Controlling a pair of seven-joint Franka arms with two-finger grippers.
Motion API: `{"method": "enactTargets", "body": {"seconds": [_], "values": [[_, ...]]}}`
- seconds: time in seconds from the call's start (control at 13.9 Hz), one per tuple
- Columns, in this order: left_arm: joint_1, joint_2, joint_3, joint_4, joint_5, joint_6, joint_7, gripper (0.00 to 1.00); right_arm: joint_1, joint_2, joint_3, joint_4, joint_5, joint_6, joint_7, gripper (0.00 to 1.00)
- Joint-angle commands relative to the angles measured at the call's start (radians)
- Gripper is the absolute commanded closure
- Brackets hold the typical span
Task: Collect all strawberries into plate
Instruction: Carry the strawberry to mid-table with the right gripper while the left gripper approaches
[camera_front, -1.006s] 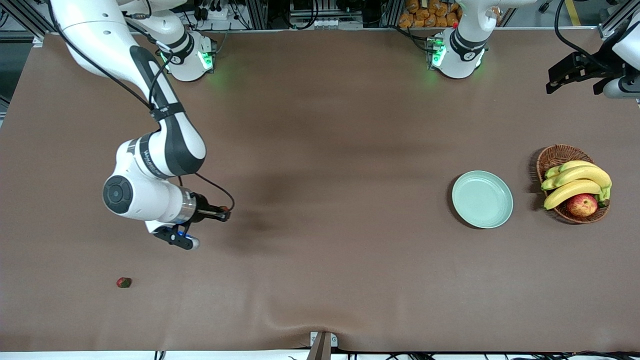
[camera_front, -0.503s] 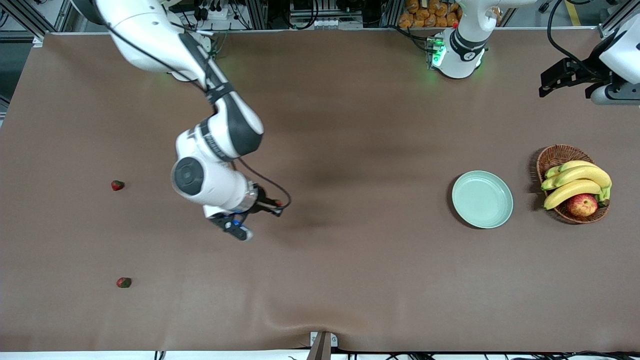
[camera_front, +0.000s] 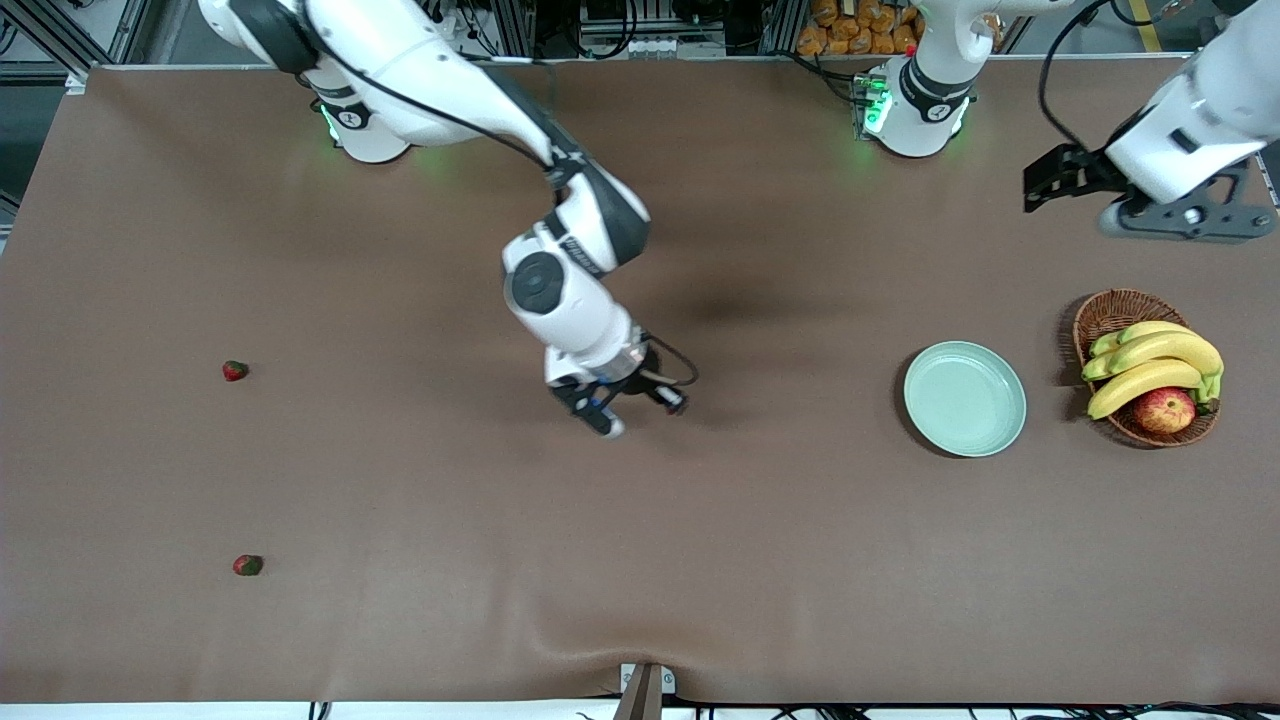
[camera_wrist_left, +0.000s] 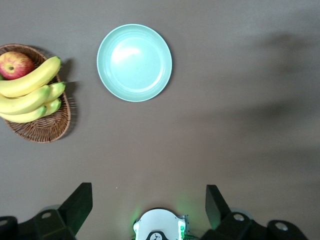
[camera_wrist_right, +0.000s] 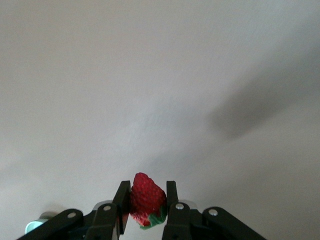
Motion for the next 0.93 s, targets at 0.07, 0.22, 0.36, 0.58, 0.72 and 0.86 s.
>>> {"method": "enactTargets", "body": {"seconds": [0.07, 0.22, 0.36, 0.58, 0.72, 0.86], "values": [[0.003, -0.014, -0.019, -0.09, -0.024, 0.094, -0.005, 0.0, 0.069, 0.12, -0.011, 0.108, 0.017, 0.099, 0.103, 1.0], [0.002, 0.003, -0.039, -0.118, -0.026, 0.146, -0.005, 0.0, 0.088, 0.145, -0.011, 0.106, 0.016, 0.112, 0.137, 0.93], [0.003, 0.036, -0.053, -0.152, -0.026, 0.209, -0.007, 0.0, 0.091, 0.149, -0.011, 0.102, 0.007, 0.116, 0.134, 0.65], [0.002, 0.122, -0.054, -0.155, -0.026, 0.27, -0.007, 0.0, 0.088, 0.145, -0.016, 0.085, -0.004, 0.102, 0.128, 0.0], [0.002, 0.171, -0.056, -0.153, -0.026, 0.284, -0.008, 0.0, 0.079, 0.133, -0.019, 0.085, -0.009, 0.044, 0.128, 0.0], [0.005, 0.207, -0.056, -0.152, -0.026, 0.293, -0.008, 0.0, 0.065, 0.1, -0.034, 0.085, -0.019, -0.043, 0.125, 0.0]]}}
